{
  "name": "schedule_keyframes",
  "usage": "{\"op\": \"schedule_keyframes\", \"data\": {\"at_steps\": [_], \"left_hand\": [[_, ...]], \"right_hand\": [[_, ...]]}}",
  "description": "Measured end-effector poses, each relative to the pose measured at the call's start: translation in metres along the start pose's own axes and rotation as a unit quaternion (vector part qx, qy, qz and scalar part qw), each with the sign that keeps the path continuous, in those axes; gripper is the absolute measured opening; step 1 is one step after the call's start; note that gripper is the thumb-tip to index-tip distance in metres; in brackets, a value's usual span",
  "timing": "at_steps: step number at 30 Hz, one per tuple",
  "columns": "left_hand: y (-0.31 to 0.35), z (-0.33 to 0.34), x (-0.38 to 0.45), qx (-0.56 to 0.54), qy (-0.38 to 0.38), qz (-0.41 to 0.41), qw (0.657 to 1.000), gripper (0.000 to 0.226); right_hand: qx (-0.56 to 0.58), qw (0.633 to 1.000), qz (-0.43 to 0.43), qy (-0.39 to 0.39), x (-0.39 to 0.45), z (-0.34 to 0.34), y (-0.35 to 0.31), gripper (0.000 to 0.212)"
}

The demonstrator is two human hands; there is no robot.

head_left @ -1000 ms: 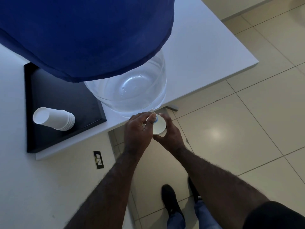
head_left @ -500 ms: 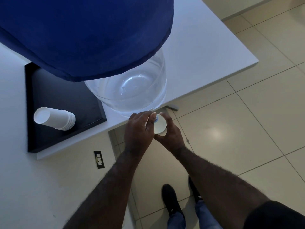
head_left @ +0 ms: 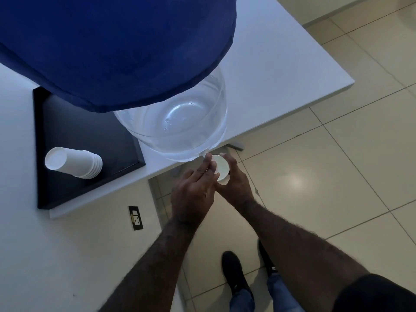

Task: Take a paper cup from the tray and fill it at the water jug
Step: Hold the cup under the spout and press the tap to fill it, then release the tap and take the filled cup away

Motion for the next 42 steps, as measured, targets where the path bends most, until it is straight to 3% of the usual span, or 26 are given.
{"op": "schedule_keyframes", "data": {"at_steps": [12, 23, 33, 42], "left_hand": [[-0.005, -0.004, 0.0, -0.08, 0.025, -0.09, 0.992, 0.029], [-0.001, -0.012, 0.007, -0.075, 0.05, -0.124, 0.988, 0.025], [0.002, -0.012, 0.01, -0.076, 0.021, -0.159, 0.984, 0.028], [-0.002, -0.008, 0.007, -0.077, 0.018, -0.177, 0.981, 0.028]], "right_hand": [[-0.052, 0.998, 0.02, 0.008, -0.028, -0.032, 0.032, 0.082], [-0.027, 0.988, -0.013, 0.151, 0.019, -0.104, -0.011, 0.088], [0.0, 0.975, -0.02, 0.221, 0.115, -0.12, -0.047, 0.087], [-0.04, 0.982, -0.005, 0.184, 0.155, -0.089, -0.032, 0.084]]}}
Point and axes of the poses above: each hand's wrist, its own x-axis towards the middle knuckle, its own z-axis out of the palm, y = z × x, the point moved 9 cm from there along x, towards the middle knuckle, and after that the axes turned 13 degrees about y, right-handed, at the moved point
